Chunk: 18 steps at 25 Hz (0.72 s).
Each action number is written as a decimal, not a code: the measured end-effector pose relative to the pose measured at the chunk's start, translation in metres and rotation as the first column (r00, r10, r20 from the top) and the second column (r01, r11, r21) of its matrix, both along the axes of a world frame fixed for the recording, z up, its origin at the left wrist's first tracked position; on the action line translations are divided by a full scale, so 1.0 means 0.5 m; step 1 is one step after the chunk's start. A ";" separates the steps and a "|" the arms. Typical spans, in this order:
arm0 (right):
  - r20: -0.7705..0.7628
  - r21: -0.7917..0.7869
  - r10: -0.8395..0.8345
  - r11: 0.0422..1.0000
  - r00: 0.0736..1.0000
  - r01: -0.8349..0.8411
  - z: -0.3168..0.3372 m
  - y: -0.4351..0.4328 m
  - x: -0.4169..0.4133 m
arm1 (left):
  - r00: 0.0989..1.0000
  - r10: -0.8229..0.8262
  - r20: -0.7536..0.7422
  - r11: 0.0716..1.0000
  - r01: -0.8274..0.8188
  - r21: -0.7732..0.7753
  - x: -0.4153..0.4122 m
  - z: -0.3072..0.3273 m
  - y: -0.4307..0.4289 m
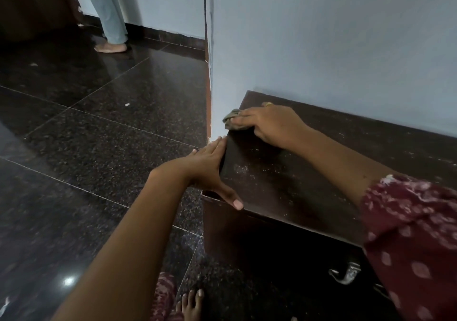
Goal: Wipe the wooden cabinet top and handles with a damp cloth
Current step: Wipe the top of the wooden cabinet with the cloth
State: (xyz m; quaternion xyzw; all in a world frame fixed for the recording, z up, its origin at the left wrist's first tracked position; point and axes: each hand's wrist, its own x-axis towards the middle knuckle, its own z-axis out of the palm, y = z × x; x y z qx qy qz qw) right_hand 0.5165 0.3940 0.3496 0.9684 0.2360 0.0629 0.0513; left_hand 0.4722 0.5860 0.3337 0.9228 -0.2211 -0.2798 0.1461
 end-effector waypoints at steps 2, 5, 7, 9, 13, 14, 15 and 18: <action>-0.036 0.033 -0.095 0.995 0.995 0.096 0.000 -0.017 0.048 | 1.000 0.002 0.027 1.000 -0.002 -0.019 0.006 -0.002 -0.015; -0.052 0.037 -0.219 0.975 0.974 0.221 0.011 -0.034 0.109 | 0.994 0.029 0.104 0.999 -0.025 -0.041 0.022 -0.007 -0.030; -0.043 0.024 -0.281 0.959 0.959 0.282 0.009 -0.039 0.141 | 0.990 0.041 0.137 0.998 -0.035 -0.050 0.028 -0.009 -0.033; -0.022 0.008 -0.361 0.932 0.932 0.362 0.010 -0.039 0.166 | 0.992 0.048 0.120 0.998 -0.042 -0.051 0.027 -0.007 -0.034; -0.024 -0.017 -0.421 0.907 0.907 0.421 0.017 -0.021 0.159 | 0.994 0.057 0.096 0.996 -0.051 -0.070 0.023 -0.005 -0.032; -0.009 -0.025 -0.409 0.912 0.912 0.409 0.015 -0.014 0.146 | 0.993 0.078 0.089 0.993 -0.069 -0.101 0.024 -0.007 -0.032; 0.008 -0.024 -0.399 0.917 0.917 0.399 0.013 -0.008 0.131 | 0.991 0.106 0.075 0.986 -0.095 -0.137 0.025 -0.009 -0.031; 0.015 -0.004 -0.407 0.913 0.913 0.407 0.017 0.009 0.075 | 0.980 0.196 0.023 0.954 -0.185 -0.237 0.018 -0.010 -0.027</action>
